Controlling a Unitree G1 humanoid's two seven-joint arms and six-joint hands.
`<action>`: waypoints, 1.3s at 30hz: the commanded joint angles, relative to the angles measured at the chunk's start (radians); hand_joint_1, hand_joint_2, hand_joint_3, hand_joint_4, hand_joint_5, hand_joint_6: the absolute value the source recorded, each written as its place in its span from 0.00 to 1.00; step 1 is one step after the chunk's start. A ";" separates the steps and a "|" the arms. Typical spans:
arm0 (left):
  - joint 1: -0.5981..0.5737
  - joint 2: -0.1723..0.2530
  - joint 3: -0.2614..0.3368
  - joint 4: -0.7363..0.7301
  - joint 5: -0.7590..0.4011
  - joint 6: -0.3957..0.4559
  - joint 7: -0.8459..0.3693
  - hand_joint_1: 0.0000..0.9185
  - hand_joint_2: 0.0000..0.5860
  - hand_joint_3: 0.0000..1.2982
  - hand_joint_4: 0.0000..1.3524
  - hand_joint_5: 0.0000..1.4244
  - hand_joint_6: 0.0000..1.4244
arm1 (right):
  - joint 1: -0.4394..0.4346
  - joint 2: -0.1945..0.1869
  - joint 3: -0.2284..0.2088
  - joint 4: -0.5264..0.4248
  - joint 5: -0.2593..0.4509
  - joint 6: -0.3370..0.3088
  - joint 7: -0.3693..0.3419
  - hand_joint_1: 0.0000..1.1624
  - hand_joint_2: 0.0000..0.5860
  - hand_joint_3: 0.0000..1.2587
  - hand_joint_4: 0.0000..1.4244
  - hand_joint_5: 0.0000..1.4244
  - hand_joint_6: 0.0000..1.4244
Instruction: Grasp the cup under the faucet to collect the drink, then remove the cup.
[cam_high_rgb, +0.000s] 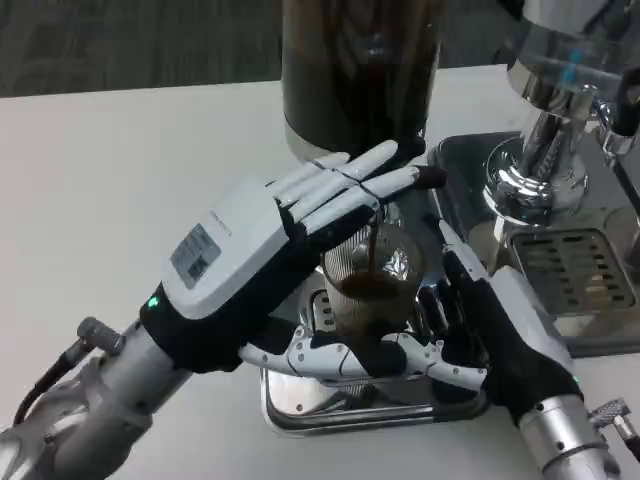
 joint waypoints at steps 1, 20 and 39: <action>0.023 0.020 -0.004 0.002 0.014 0.007 -0.010 0.00 0.24 0.14 0.04 0.20 0.14 | -0.010 0.007 0.004 0.013 0.013 -0.010 0.020 0.46 0.34 0.00 0.00 0.00 0.03; 0.017 0.018 0.063 -0.038 -0.009 0.035 0.022 0.00 0.24 0.14 0.04 0.17 0.09 | 0.007 0.023 -0.006 0.006 0.010 -0.016 0.013 0.46 0.35 0.00 0.00 0.00 0.02; 0.103 0.002 0.263 -0.053 -0.020 0.076 0.162 0.00 0.22 0.08 0.00 0.10 0.04 | -0.006 0.049 -0.010 0.038 0.015 -0.041 -0.012 0.48 0.34 0.00 0.00 0.00 0.03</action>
